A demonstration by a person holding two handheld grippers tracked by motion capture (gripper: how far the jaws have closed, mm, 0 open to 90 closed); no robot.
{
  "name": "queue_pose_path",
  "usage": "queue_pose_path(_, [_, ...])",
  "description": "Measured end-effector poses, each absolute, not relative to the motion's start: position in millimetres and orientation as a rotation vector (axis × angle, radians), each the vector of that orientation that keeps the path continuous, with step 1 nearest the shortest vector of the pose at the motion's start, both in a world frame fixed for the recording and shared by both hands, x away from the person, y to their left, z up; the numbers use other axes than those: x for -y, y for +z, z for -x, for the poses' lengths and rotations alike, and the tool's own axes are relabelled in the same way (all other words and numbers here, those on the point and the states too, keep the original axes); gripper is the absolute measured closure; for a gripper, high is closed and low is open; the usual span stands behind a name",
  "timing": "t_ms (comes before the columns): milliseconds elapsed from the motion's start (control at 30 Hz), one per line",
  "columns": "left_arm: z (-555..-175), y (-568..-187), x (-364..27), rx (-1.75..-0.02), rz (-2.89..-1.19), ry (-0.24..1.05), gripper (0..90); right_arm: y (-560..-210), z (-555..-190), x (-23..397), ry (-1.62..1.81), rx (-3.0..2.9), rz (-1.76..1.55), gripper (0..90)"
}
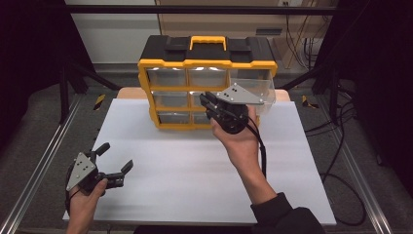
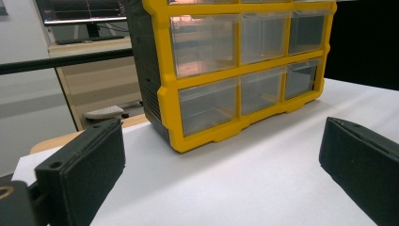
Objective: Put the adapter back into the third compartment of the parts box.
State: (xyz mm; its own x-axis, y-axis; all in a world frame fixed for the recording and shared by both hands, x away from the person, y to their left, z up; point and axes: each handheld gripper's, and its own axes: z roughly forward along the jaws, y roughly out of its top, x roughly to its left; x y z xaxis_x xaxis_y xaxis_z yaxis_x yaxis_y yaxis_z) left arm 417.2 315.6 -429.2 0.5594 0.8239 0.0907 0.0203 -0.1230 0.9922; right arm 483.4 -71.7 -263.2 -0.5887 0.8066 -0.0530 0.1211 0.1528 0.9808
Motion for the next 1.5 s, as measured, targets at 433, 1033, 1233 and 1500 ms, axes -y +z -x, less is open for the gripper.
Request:
queue_pose_path(433, [-417.6, -429.4, -318.8, -0.756, -1.543, 0.809, 0.6, -238.8, -479.1, 90.4, 1.482, -1.777, -0.884, 76.5])
queue_pose_path(1033, [-417.0, -429.6, -317.8, -0.755, -1.544, 0.804, 0.6, -219.4, -481.7, 128.1, 1.485, -1.694, -0.944, 76.6])
queue_pose_path(1233, [-417.5, -429.8, -317.3, -0.755, -1.544, 0.803, 0.6, -219.2, -484.2, 140.8, 1.491, -1.669, -0.975, 76.5])
queue_pose_path(1500, [-417.3, -429.7, -316.8, -0.751, -1.548, 0.802, 0.6, -220.0, -486.2, 155.6, 1.479, -1.644, -1.007, 76.5])
